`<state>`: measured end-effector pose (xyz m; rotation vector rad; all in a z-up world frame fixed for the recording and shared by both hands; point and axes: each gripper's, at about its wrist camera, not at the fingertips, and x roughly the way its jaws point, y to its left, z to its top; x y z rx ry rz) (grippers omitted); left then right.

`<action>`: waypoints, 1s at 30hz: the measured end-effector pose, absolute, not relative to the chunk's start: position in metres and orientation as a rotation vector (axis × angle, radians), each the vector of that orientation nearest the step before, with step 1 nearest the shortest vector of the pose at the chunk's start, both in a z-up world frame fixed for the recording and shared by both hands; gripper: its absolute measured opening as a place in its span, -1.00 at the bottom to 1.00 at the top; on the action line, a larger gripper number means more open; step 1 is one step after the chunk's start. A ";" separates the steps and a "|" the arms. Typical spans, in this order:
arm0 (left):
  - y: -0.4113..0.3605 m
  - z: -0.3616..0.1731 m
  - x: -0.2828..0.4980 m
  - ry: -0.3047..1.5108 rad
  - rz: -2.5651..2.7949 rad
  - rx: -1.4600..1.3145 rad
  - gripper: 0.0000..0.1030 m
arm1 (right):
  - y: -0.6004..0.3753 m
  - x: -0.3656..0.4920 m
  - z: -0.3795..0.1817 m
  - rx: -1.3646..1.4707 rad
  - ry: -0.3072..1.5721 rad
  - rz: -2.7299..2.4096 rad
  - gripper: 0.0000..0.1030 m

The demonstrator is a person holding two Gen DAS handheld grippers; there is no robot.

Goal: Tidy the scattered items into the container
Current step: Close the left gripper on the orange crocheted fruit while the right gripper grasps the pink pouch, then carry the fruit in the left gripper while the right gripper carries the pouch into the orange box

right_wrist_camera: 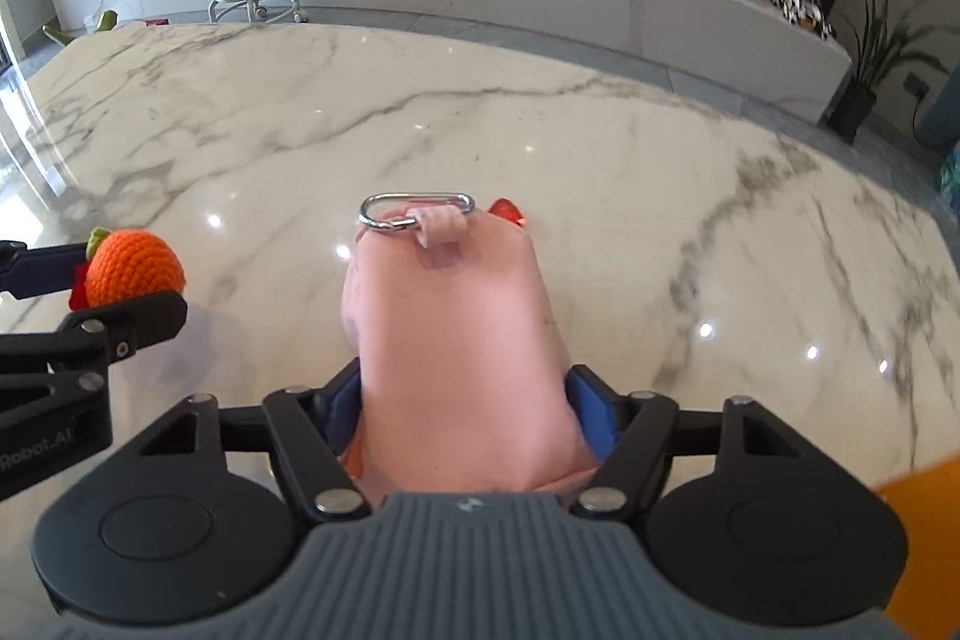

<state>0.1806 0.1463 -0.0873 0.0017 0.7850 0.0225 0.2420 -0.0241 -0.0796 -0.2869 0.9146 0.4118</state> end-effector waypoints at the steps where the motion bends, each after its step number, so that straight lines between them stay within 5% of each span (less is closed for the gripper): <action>1: 0.144 -0.083 0.174 0.781 0.026 0.003 0.07 | -0.028 0.235 -0.079 -0.267 0.926 0.412 0.35; 30: 0.030 0.022 0.077 0.566 -0.124 0.111 0.07 | -0.159 0.096 0.057 -0.126 0.670 0.309 0.16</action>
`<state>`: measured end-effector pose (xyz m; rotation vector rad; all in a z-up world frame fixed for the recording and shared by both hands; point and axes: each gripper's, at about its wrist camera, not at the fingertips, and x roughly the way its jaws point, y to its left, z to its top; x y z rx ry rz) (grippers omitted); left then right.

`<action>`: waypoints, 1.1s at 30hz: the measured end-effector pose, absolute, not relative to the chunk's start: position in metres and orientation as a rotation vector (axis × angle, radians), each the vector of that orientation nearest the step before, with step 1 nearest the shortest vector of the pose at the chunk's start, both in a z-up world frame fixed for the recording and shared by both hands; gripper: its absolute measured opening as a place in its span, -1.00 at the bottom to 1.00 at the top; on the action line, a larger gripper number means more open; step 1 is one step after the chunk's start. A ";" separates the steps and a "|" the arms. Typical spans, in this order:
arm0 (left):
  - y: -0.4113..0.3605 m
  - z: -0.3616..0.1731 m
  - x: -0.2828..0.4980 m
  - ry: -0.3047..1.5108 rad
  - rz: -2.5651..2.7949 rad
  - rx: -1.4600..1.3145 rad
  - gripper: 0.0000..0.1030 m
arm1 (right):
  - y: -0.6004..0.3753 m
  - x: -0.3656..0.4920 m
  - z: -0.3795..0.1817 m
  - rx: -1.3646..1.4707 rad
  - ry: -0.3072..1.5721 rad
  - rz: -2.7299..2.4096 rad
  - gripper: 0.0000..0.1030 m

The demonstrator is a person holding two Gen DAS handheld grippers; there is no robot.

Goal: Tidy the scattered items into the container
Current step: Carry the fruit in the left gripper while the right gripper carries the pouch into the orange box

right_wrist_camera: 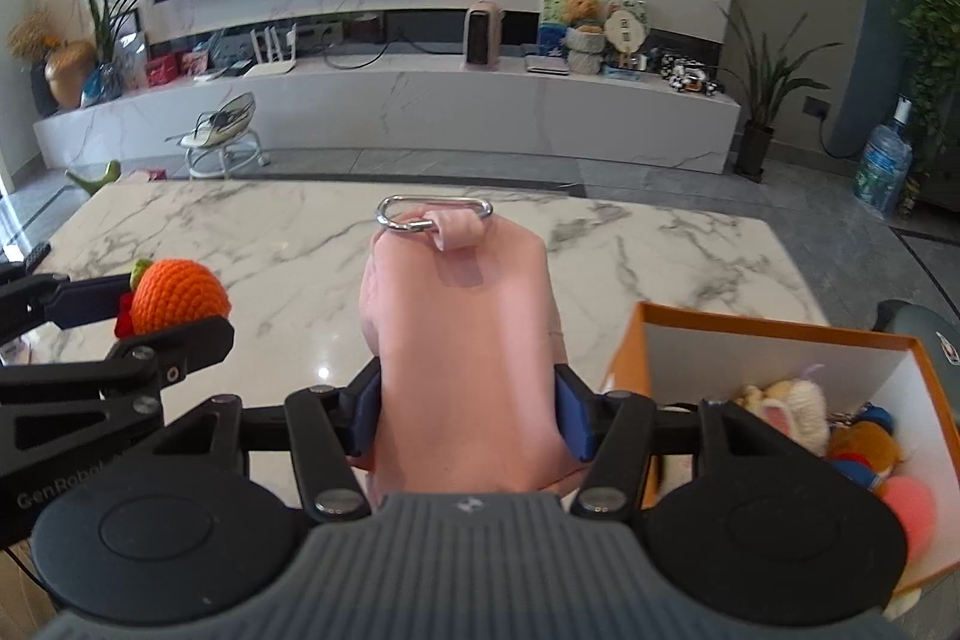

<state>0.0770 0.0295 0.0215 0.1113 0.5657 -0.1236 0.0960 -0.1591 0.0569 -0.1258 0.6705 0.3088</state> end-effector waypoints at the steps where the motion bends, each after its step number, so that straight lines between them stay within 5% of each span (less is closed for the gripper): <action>1: 0.025 0.023 0.077 0.564 -0.132 0.113 0.07 | -0.166 0.095 0.060 -0.114 0.667 0.299 0.16; 17: -0.085 0.031 0.087 0.513 -0.382 0.170 0.07 | -0.300 0.089 0.081 0.004 0.629 0.068 0.18; 33: -0.169 -0.014 0.113 0.600 -0.478 0.297 0.07 | -0.378 0.133 0.015 0.212 0.825 0.014 0.19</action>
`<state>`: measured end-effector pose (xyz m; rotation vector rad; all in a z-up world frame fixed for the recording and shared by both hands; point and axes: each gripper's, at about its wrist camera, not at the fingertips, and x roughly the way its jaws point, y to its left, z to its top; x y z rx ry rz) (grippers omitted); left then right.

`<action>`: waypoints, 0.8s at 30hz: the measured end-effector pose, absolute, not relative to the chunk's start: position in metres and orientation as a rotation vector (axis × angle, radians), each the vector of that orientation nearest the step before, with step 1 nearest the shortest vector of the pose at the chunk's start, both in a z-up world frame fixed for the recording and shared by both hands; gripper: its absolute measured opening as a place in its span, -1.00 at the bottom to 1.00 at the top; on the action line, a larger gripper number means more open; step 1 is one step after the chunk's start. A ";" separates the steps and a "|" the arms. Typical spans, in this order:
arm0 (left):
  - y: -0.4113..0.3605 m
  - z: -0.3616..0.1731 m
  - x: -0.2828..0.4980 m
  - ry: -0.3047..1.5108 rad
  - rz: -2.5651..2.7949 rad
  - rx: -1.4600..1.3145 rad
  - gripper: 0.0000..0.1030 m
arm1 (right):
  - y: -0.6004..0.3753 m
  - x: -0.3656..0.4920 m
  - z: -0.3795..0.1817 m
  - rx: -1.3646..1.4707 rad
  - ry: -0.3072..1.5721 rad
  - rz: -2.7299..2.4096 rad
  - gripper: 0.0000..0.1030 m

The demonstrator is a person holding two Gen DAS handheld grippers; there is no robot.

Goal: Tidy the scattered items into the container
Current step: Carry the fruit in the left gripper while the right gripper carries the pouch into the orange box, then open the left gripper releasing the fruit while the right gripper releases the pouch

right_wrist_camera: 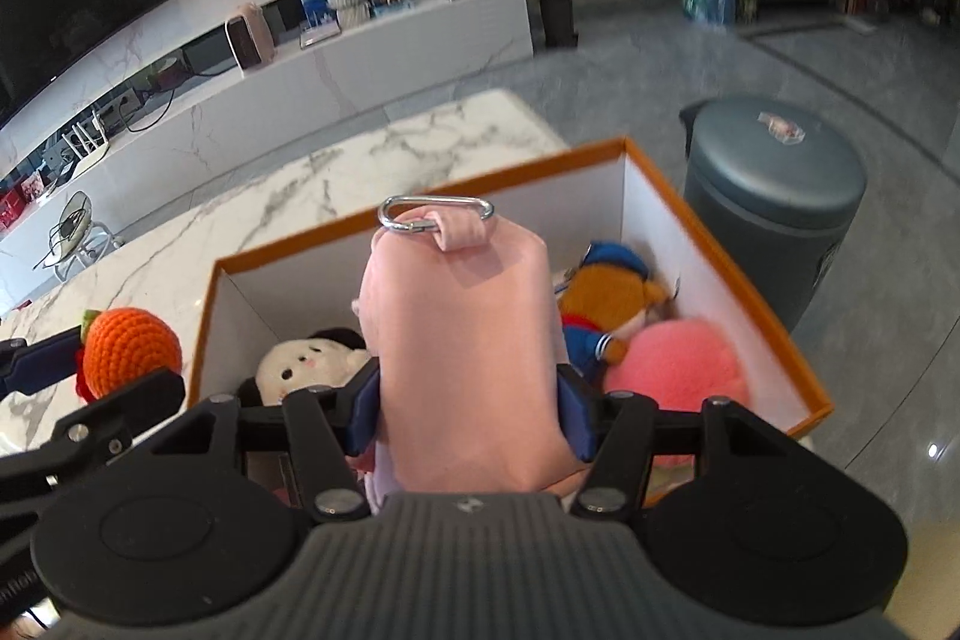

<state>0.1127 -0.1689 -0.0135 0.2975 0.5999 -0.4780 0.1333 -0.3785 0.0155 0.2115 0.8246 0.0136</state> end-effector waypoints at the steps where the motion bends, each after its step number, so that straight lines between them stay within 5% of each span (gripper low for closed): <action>1: -0.171 -0.016 0.115 0.608 -0.479 0.301 0.07 | -0.379 0.137 0.011 0.217 0.834 0.020 0.19; 24: -0.177 -0.042 0.138 0.721 -0.455 0.285 0.07 | -0.373 0.161 -0.030 0.219 1.042 0.072 0.42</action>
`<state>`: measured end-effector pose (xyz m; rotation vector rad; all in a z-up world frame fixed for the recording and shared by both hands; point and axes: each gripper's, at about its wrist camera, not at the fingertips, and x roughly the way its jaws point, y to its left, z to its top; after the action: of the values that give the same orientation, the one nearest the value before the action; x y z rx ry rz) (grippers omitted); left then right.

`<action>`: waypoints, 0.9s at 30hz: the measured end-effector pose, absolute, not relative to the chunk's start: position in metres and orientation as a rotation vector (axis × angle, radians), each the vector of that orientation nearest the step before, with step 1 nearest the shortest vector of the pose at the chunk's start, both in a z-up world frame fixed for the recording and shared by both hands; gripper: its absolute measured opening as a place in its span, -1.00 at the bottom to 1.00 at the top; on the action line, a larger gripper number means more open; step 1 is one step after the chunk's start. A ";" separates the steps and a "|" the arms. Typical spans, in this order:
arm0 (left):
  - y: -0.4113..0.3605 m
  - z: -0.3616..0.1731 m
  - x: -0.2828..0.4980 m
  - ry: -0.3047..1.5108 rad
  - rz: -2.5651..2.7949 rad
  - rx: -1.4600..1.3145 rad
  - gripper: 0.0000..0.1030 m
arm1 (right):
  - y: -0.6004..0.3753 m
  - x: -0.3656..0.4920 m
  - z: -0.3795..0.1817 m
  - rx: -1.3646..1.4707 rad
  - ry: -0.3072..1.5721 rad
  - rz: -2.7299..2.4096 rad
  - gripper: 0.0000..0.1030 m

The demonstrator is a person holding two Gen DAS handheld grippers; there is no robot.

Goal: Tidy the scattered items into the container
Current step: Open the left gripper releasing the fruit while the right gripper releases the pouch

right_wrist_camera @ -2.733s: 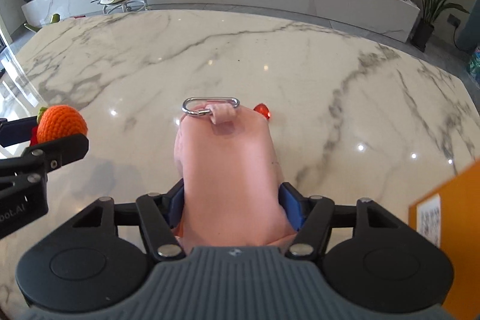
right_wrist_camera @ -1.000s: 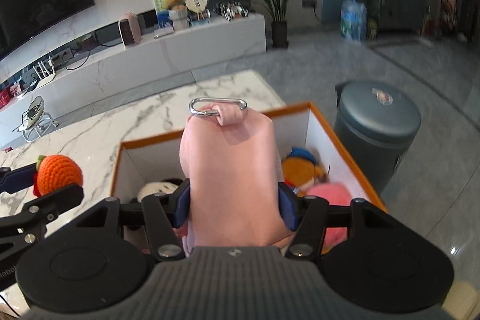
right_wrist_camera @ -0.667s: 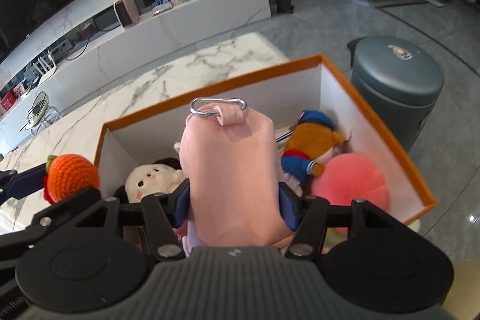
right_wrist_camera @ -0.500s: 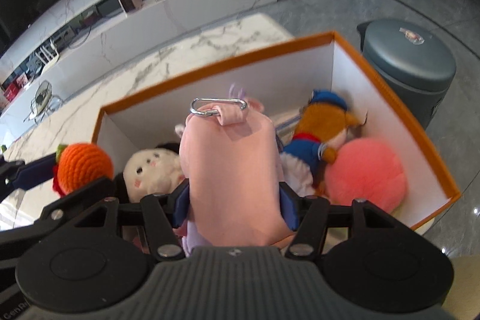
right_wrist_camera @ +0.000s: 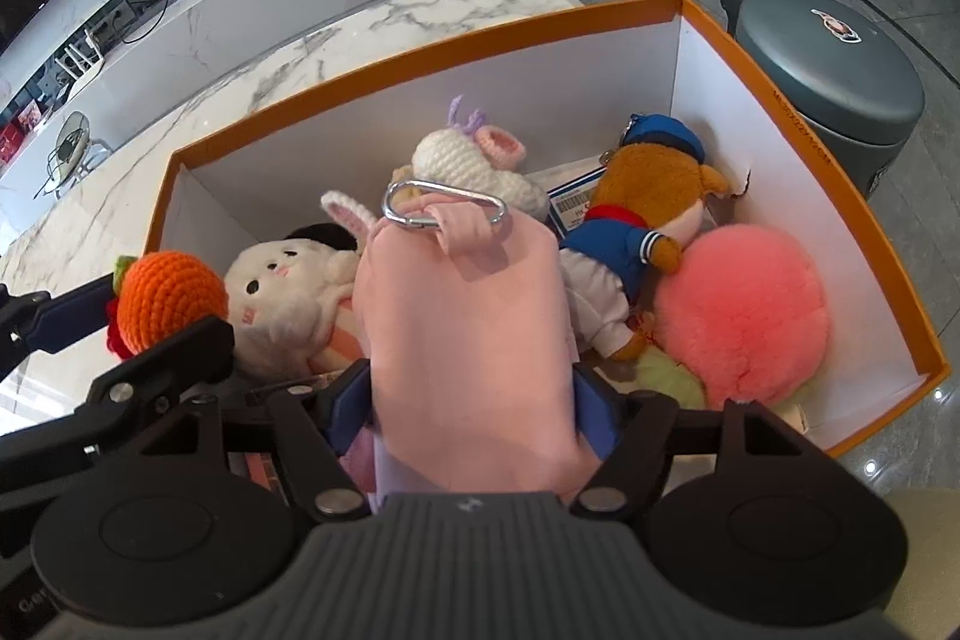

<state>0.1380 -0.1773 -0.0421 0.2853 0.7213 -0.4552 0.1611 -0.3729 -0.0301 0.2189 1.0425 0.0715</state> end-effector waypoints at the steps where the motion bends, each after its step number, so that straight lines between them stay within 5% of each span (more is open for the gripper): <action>1: -0.177 -0.042 0.137 0.719 -0.453 0.284 0.07 | -0.374 0.160 -0.030 0.228 1.036 0.076 0.42; 20: -0.175 -0.044 0.132 0.738 -0.445 0.273 0.08 | -0.387 0.144 -0.017 0.341 0.901 0.086 0.58; 22: -0.177 -0.045 0.132 0.739 -0.453 0.277 0.08 | -0.390 0.141 -0.016 0.351 0.874 0.068 0.45; 24: -0.181 -0.046 0.130 0.739 -0.462 0.279 0.08 | -0.390 0.140 -0.017 0.349 0.882 0.070 -0.05; 27: -0.183 -0.047 0.128 0.737 -0.468 0.284 0.08 | -0.387 0.143 -0.019 0.337 0.909 0.132 -0.31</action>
<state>0.1284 -0.1835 -0.0470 0.2836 0.7368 -0.4680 0.1425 -0.3870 -0.0189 0.3374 0.9094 0.1321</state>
